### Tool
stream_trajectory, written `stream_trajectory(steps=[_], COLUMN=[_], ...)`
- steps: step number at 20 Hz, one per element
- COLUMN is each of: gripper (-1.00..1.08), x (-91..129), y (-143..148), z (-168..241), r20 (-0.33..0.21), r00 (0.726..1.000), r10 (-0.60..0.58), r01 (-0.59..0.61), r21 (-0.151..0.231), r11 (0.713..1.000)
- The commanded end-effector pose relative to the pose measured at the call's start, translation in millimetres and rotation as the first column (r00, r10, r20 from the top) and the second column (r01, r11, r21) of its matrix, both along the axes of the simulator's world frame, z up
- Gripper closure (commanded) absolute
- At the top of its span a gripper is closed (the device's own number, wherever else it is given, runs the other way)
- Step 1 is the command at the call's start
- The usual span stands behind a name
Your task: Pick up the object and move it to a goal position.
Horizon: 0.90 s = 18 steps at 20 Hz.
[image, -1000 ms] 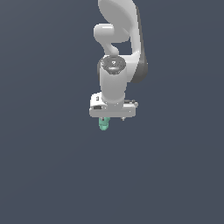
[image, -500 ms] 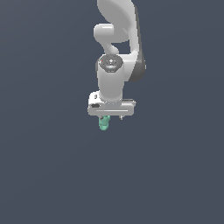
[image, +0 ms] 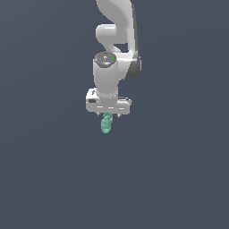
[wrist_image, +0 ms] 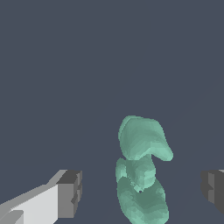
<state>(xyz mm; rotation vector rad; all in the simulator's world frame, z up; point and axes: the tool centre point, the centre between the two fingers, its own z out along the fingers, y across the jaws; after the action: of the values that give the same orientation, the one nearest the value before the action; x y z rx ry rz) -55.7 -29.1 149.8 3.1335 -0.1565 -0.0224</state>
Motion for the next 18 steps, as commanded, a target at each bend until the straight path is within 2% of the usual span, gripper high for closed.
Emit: stream_trajectory(steps=[1,8,18], gripper=[-0.92,-0.92,-0.92], x=[-9.2,-22.5,-23.1], y=[-5.5,-13.0,-13.2], z=[-1.6,-3.9,-19.4], r20=[0.006,0.014,0.014], r00=[1.000,0.998,0.998], r10=[-0.025,-0.060,-0.061], r01=[0.025,0.060,0.061], r21=[0.001,0.003,0.003], r11=[1.000,0.998,0.998])
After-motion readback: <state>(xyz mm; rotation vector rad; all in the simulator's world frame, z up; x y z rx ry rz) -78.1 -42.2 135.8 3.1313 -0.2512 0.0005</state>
